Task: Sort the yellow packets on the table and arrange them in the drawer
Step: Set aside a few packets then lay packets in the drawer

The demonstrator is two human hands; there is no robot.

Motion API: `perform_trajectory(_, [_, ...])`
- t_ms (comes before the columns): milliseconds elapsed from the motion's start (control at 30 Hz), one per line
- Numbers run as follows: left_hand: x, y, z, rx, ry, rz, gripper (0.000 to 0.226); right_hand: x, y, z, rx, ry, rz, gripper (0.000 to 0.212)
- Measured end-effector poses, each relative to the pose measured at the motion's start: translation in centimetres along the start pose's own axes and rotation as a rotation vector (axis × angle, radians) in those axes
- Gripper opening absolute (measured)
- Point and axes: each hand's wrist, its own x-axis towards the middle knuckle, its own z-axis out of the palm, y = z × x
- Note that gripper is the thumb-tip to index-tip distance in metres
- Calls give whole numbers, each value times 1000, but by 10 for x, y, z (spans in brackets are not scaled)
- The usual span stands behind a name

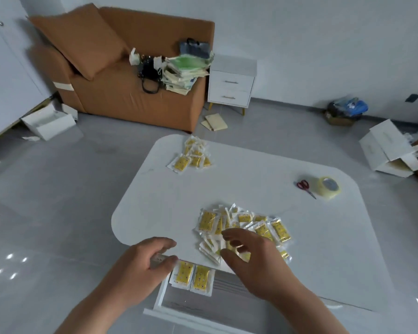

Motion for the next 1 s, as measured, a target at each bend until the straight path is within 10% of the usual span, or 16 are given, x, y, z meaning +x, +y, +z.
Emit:
perform_trajectory(400, [-119, 81, -89, -23, 196, -13, 27, -54, -133, -65, -47, -99, -191, 29])
perform_trajectory(1000, [-193, -26, -302, 90, 340, 76, 17, -21, -320, 85, -66, -110, -287, 24])
